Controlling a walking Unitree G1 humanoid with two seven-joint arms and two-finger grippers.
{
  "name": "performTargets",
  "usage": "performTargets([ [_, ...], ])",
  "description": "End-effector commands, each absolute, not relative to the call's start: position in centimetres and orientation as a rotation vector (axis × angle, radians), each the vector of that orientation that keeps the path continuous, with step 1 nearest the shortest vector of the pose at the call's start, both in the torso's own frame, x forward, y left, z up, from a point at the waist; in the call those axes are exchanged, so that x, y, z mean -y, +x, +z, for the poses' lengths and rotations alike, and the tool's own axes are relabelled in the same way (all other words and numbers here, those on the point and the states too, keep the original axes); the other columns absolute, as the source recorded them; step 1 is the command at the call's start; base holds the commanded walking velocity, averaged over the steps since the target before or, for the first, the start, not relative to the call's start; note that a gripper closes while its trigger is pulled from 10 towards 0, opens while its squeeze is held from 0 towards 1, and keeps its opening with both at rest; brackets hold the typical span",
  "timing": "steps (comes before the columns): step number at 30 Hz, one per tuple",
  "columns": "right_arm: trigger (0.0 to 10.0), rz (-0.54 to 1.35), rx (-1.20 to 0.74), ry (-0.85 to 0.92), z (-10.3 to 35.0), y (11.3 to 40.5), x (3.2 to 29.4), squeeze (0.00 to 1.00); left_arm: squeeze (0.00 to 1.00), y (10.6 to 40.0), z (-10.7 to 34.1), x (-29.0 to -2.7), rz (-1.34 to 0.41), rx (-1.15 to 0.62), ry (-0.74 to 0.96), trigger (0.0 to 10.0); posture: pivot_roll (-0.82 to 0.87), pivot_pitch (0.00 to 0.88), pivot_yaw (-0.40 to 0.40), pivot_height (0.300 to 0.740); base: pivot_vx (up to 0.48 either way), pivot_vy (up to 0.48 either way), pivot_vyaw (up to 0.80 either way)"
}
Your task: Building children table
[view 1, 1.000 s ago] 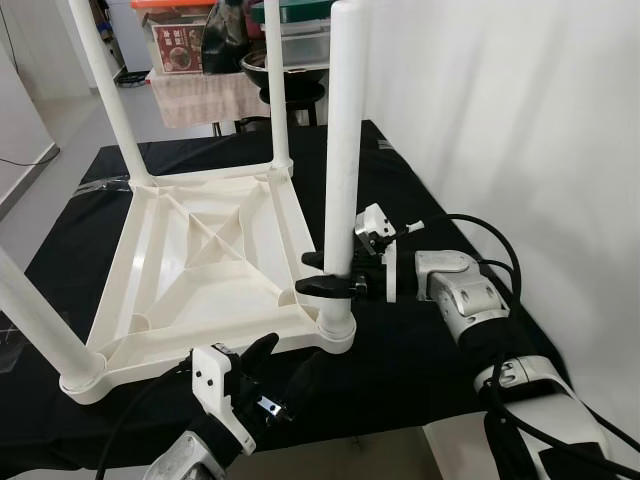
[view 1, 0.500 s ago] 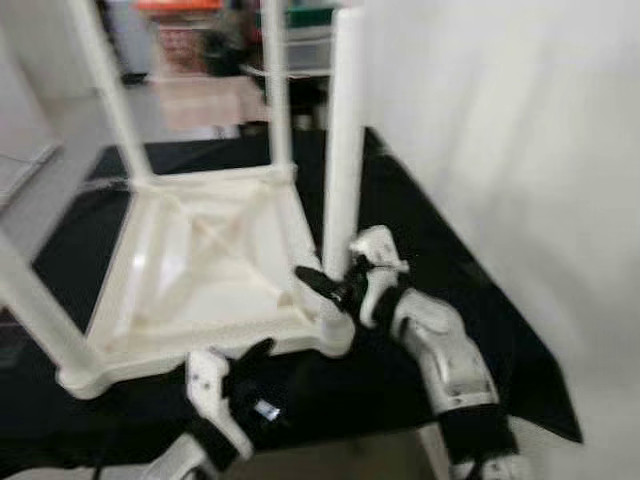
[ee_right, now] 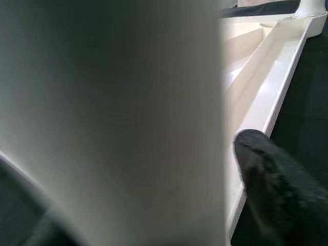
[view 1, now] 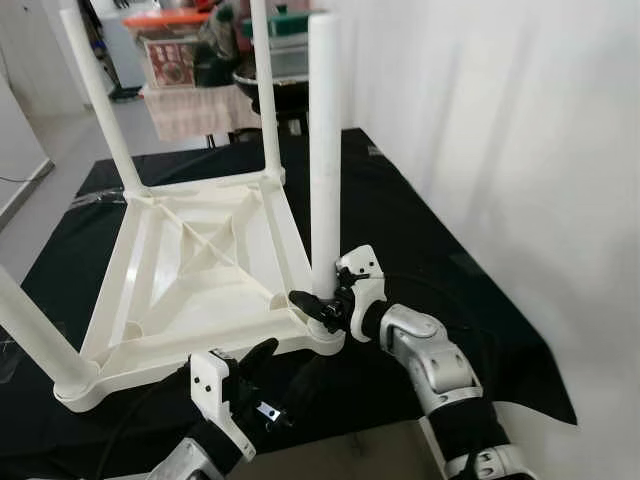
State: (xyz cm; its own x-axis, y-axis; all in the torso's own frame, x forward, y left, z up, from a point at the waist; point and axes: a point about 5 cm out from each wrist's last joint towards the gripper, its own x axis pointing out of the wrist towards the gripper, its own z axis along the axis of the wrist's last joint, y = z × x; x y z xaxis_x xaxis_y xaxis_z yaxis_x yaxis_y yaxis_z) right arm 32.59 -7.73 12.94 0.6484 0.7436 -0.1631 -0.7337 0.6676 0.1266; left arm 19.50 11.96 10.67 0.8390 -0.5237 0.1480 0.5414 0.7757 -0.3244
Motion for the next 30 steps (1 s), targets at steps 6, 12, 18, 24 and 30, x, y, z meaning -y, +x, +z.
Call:
performTargets([
  [6,10.0,1.293,-0.066,-0.071,18.3,33.8,8.8,0.00,0.00,19.9,10.6,-12.0,-0.571,0.048,-0.375,10.0,-0.01,0.000,-0.001,0.740,0.000,0.000,0.00],
  [12,10.0,1.378,-0.099,-0.047,19.0,35.3,9.7,0.00,0.00,19.9,10.6,-11.9,-0.567,0.052,-0.372,10.0,0.01,0.000,-0.012,0.740,0.000,0.000,0.00],
  [18,0.0,1.392,-0.150,-0.002,18.6,35.9,10.3,0.00,0.00,19.9,10.7,-11.9,-0.565,0.053,-0.370,10.0,0.02,0.000,-0.013,0.740,0.000,0.000,0.00],
  [24,0.0,1.364,-0.164,0.019,17.9,36.1,11.1,0.00,0.00,19.8,10.7,-11.8,-0.566,0.053,-0.372,10.0,0.02,0.000,-0.013,0.740,0.000,0.000,0.00],
  [30,0.0,1.315,-0.175,0.028,16.7,35.8,12.0,0.00,0.00,19.7,10.8,-11.7,-0.567,0.054,-0.374,10.0,0.02,0.000,-0.009,0.740,0.000,0.000,0.00],
])
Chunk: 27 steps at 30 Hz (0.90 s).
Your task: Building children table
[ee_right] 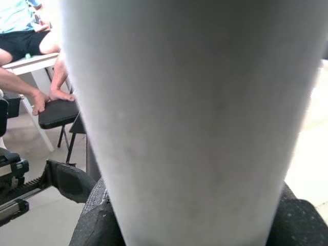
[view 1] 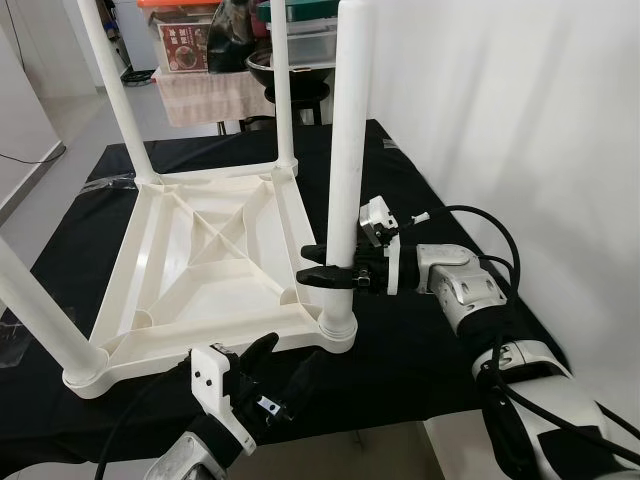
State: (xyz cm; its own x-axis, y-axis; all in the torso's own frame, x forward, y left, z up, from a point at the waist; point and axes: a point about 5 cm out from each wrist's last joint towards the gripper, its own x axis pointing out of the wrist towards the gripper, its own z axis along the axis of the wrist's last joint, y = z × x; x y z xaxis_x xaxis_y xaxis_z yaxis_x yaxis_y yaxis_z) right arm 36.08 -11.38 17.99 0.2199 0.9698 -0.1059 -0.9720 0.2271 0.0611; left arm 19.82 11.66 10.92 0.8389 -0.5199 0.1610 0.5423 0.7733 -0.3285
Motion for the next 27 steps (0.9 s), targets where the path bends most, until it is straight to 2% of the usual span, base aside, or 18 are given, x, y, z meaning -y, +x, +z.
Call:
performTargets([
  [1,0.0,1.315,-0.175,0.028,16.7,35.8,12.0,0.00,0.00,19.7,10.8,-11.7,-0.567,0.054,-0.374,10.0,0.02,0.000,-0.009,0.740,0.000,0.000,0.00],
  [2,0.0,1.275,-0.200,0.023,15.6,35.4,12.4,0.00,0.00,19.6,10.8,-11.7,-0.567,0.053,-0.374,10.0,0.02,0.000,-0.009,0.740,0.000,0.000,0.00],
  [3,0.0,0.860,-0.247,-0.043,13.1,35.4,11.8,0.00,0.00,19.3,10.8,-11.8,-0.568,0.052,-0.375,10.0,0.01,0.000,-0.016,0.740,0.000,0.000,0.00],
  [5,0.0,0.608,-0.374,0.027,10.5,31.0,9.9,0.00,0.00,19.1,11.0,-12.1,-0.568,0.049,-0.376,10.0,0.00,0.004,0.002,0.740,0.000,0.000,0.00],
  [7,0.0,0.608,-0.374,0.027,10.5,31.0,9.9,0.00,0.00,19.1,11.0,-12.1,-0.568,0.049,-0.376,10.0,0.00,0.004,0.002,0.740,0.000,0.000,0.00],
  [8,0.0,0.610,-0.372,0.004,10.5,29.5,9.0,0.00,0.00,19.0,11.0,-12.2,-0.569,0.046,-0.375,10.0,-0.04,0.000,0.027,0.740,0.000,0.000,0.00],
  [14,0.0,0.663,-0.349,-0.049,10.6,30.4,8.2,0.00,0.00,19.0,10.9,-12.1,-0.597,0.028,-0.376,10.0,0.01,0.000,0.012,0.740,0.000,0.000,0.00],
  [15,1.5,0.684,-0.349,-0.069,10.7,30.7,7.5,0.00,0.00,18.9,10.9,-12.2,-0.587,0.030,-0.374,10.0,0.01,0.000,0.016,0.740,0.000,0.000,0.00],
  [18,1.5,0.684,-0.349,-0.069,10.7,30.7,7.5,0.00,0.00,18.9,10.9,-12.2,-0.587,0.030,-0.374,10.0,0.01,0.000,0.016,0.740,0.000,0.000,0.00],
  [19,10.0,0.706,-0.343,-0.056,11.0,30.8,7.2,0.00,0.00,18.9,10.9,-12.2,-0.576,0.034,-0.375,10.0,0.01,0.000,0.017,0.740,0.000,0.000,0.00],
  [20,10.0,0.740,-0.315,-0.027,11.6,31.0,6.9,1.00,0.00,19.0,10.9,-12.2,-0.569,0.036,-0.375,10.0,0.01,0.000,0.015,0.740,0.000,0.000,0.00],
  [23,10.0,0.854,-0.231,0.054,13.2,31.8,6.8,1.00,0.00,19.0,10.8,-12.2,-0.567,0.035,-0.377,10.0,0.01,0.000,0.018,0.740,0.000,0.000,0.00],
  [24,10.0,0.929,-0.179,0.061,14.0,32.1,6.9,1.00,0.00,19.1,10.8,-12.2,-0.569,0.034,-0.378,10.0,0.01,0.000,0.019,0.740,0.000,0.000,0.00],
  [27,10.0,1.001,-0.143,0.073,15.1,32.3,7.2,1.00,0.00,19.1,10.8,-12.2,-0.571,0.032,-0.379,10.0,0.01,0.000,0.018,0.740,0.000,0.000,0.00],
])
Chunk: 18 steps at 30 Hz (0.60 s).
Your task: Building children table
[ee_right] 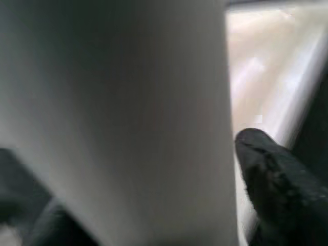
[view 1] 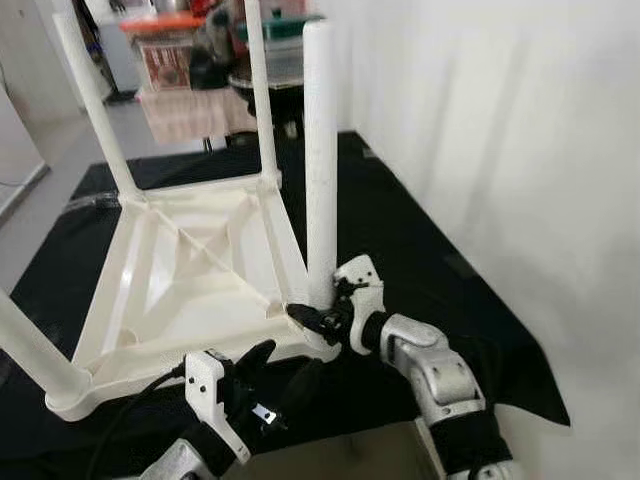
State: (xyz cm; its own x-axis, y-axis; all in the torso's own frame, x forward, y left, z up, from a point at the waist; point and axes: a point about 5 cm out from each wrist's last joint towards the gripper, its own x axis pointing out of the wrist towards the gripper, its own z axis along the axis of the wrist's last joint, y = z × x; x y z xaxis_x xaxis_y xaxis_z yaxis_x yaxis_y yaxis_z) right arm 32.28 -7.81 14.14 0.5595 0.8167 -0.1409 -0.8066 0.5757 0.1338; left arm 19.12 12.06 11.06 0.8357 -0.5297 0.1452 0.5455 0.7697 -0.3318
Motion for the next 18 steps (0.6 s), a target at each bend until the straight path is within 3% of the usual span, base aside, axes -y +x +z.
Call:
performTargets([
  [1,10.0,1.087,-0.095,0.023,16.1,32.3,7.6,1.00,0.00,19.2,10.7,-12.2,-0.572,0.032,-0.380,10.0,0.02,0.000,0.011,0.740,0.000,0.000,0.00],
  [3,10.0,1.143,-0.066,-0.017,16.8,32.2,7.9,1.00,0.00,19.3,10.7,-12.1,-0.572,0.031,-0.380,10.0,0.02,0.000,0.010,0.740,0.000,0.000,0.00],
  [4,10.0,1.221,-0.062,-0.048,17.2,32.1,8.2,0.78,0.00,19.3,10.7,-12.1,-0.572,0.031,-0.380,10.0,0.01,0.000,0.009,0.740,0.000,0.000,0.00],
  [5,10.0,1.298,-0.086,-0.076,17.2,31.9,8.7,0.00,0.00,19.4,10.6,-12.1,-0.572,0.033,-0.380,10.0,0.01,0.000,0.008,0.740,0.000,0.000,0.00],
  [11,10.0,1.397,-0.154,-0.121,16.5,32.6,9.7,0.00,0.00,19.7,10.6,-12.0,-0.571,0.036,-0.381,10.0,0.02,0.000,0.007,0.740,0.000,0.000,0.00],
  [12,9.3,1.391,-0.168,-0.097,16.5,33.1,9.9,0.00,0.00,19.7,10.6,-12.0,-0.571,0.037,-0.382,10.0,0.01,0.000,0.008,0.740,0.000,0.000,0.00],
  [13,9.3,1.391,-0.168,-0.097,16.5,33.1,9.9,0.00,0.00,19.7,10.6,-12.0,-0.571,0.037,-0.382,10.0,0.01,0.000,0.008,0.740,0.000,0.000,0.00],
  [14,0.0,1.393,-0.175,-0.076,16.6,33.5,10.0,0.00,0.00,19.7,10.6,-12.0,-0.571,0.038,-0.382,10.0,0.01,0.000,0.008,0.740,0.000,0.000,0.00],
  [18,0.0,1.342,-0.175,-0.043,16.5,34.3,10.2,0.00,0.00,19.7,10.6,-11.9,-0.570,0.040,-0.383,10.0,0.02,0.000,0.002,0.740,0.000,0.000,0.00],
])
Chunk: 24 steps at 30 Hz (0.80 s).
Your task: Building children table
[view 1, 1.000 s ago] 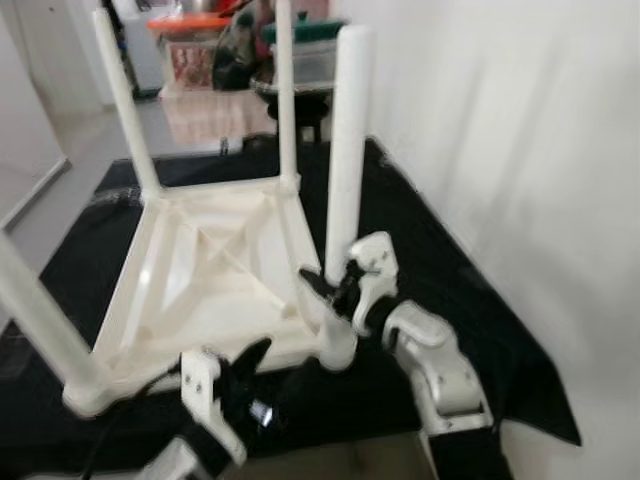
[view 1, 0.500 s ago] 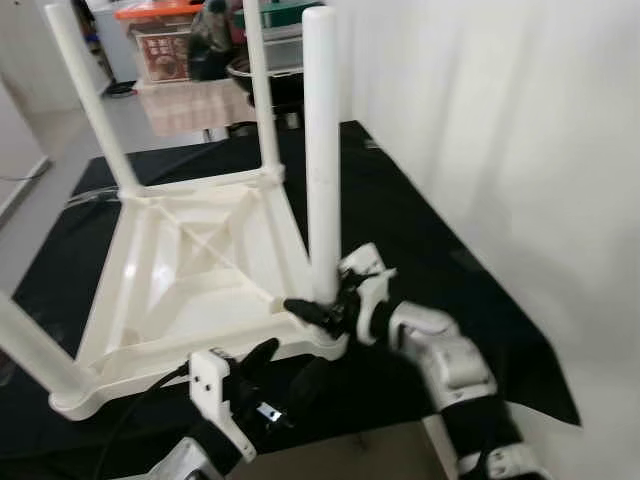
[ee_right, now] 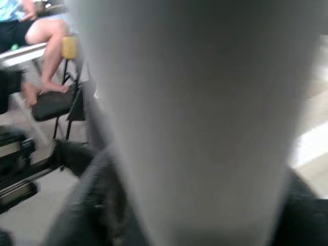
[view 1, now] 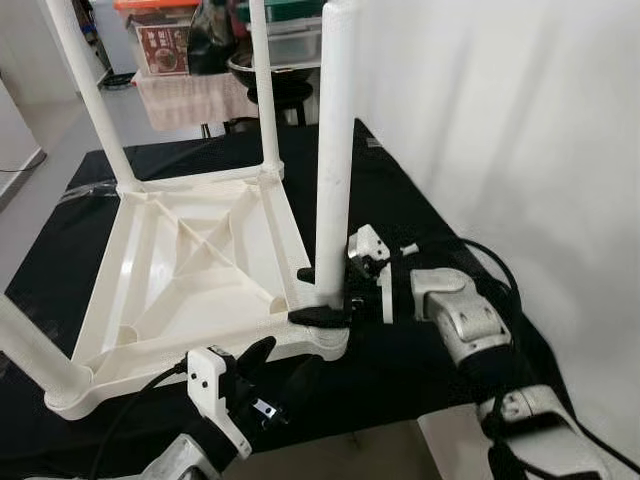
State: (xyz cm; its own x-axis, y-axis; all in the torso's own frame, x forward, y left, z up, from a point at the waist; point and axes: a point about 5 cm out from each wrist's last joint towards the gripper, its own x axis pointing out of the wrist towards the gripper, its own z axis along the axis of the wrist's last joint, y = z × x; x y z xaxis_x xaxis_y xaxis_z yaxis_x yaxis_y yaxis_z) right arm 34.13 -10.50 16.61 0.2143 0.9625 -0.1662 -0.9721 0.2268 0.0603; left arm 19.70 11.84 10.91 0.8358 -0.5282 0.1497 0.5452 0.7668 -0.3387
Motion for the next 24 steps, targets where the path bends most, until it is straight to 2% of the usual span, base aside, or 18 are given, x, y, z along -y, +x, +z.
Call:
performTargets([
  [1,0.0,1.342,-0.175,-0.043,16.5,34.3,10.2,0.00,0.00,19.7,10.6,-11.9,-0.570,0.040,-0.383,10.0,0.02,0.000,0.002,0.740,0.000,0.000,0.00],
  [9,0.0,1.236,-0.158,-0.008,15.4,33.1,11.9,0.00,0.00,19.4,10.8,-11.9,-0.569,0.044,-0.388,10.0,0.01,0.000,0.008,0.740,0.000,0.000,0.00],
  [12,0.0,1.200,-0.168,0.017,15.0,32.7,12.0,0.00,0.00,19.3,10.8,-12.0,-0.570,0.044,-0.389,10.0,0.00,0.000,0.010,0.740,0.000,0.000,0.00],
  [13,0.0,1.160,-0.192,0.001,14.1,31.7,11.5,0.00,0.00,19.2,10.8,-12.0,-0.571,0.043,-0.391,10.0,0.00,0.000,0.012,0.740,0.000,0.000,0.00],
  [16,0.0,1.160,-0.192,0.001,14.1,31.7,11.5,0.00,0.00,19.2,10.8,-12.0,-0.571,0.043,-0.391,10.0,0.00,0.000,0.012,0.740,0.000,0.000,0.00],
  [17,0.0,0.759,-0.253,0.014,12.3,32.0,11.3,0.00,0.00,19.1,10.9,-12.2,-0.571,0.042,-0.392,10.0,-0.02,0.000,0.018,0.740,0.000,0.000,0.00],
  [18,0.0,0.759,-0.253,0.014,12.3,32.0,11.3,0.00,0.00,19.1,10.9,-12.2,-0.571,0.042,-0.392,10.0,-0.02,0.000,0.018,0.740,0.000,0.000,0.00],
  [19,0.0,0.596,-0.308,-0.018,10.6,30.7,10.8,0.00,0.00,19.1,10.9,-12.2,-0.574,0.040,-0.394,10.0,-0.01,0.000,0.023,0.740,0.000,0.000,0.00],
  [20,0.0,0.596,-0.308,-0.018,10.6,30.7,10.8,0.00,0.00,19.1,10.9,-12.2,-0.574,0.040,-0.394,10.0,-0.01,0.000,0.023,0.740,0.000,0.000,0.00],
  [21,0.0,0.494,-0.323,-0.051,10.2,30.5,10.8,0.00,0.00,19.1,10.9,-12.2,-0.576,0.038,-0.395,10.0,-0.02,0.000,0.026,0.740,0.000,0.000,0.00],
  [22,0.0,0.475,-0.333,-0.055,10.1,30.6,10.7,0.00,0.00,19.1,11.0,-12.3,-0.577,0.037,-0.397,10.0,-0.01,0.000,0.017,0.740,0.000,0.000,0.00],
  [24,0.0,0.521,-0.333,-0.057,10.1,30.7,10.4,0.00,0.00,19.1,11.0,-12.3,-0.576,0.038,-0.396,10.0,-0.02,0.000,0.017,0.740,0.000,0.000,0.00],
])
